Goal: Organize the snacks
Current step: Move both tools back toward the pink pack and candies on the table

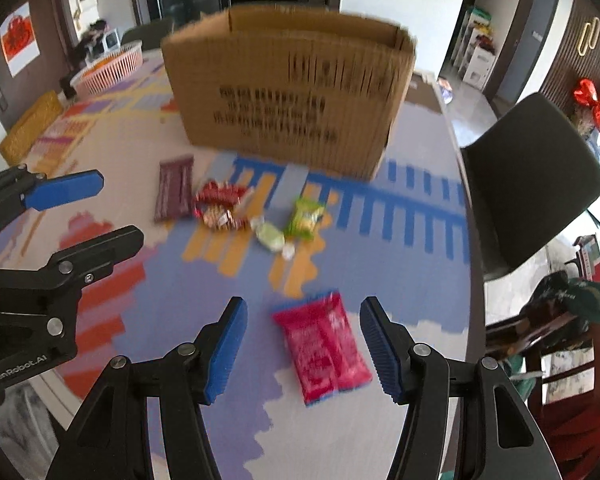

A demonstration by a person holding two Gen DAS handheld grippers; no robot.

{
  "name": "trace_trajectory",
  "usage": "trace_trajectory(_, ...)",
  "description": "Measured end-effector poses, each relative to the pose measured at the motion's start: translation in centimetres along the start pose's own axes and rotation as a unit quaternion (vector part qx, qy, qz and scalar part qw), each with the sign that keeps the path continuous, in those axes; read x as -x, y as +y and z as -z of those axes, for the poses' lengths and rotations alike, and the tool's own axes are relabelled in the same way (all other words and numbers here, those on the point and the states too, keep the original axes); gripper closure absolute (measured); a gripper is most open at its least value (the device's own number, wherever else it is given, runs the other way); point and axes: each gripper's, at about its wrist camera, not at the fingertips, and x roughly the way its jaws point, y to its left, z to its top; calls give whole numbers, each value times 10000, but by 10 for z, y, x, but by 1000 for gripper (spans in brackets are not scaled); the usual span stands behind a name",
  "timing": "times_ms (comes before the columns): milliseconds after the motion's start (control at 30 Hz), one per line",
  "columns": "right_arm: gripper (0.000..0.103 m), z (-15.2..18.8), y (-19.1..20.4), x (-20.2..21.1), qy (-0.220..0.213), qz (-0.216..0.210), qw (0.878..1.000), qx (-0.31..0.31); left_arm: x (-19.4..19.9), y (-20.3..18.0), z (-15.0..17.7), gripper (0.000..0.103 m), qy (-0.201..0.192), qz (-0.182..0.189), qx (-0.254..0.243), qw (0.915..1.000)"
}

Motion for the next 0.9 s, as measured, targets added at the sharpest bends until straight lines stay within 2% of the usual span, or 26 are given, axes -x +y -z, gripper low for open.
trace_trajectory(167,43,14,-7,-17,266,-48,9996,-80,-18,-7,9,46,272,162,71,9995)
trace_trajectory(500,43,28,-21,-46,669,-1,9977,-149,-44,-18,14,46,617,202,44,9979)
trace_trajectory(900,44,21,-24,-62,624,-109,9974,-350,-61,-7,12,46,728,228,277,9967)
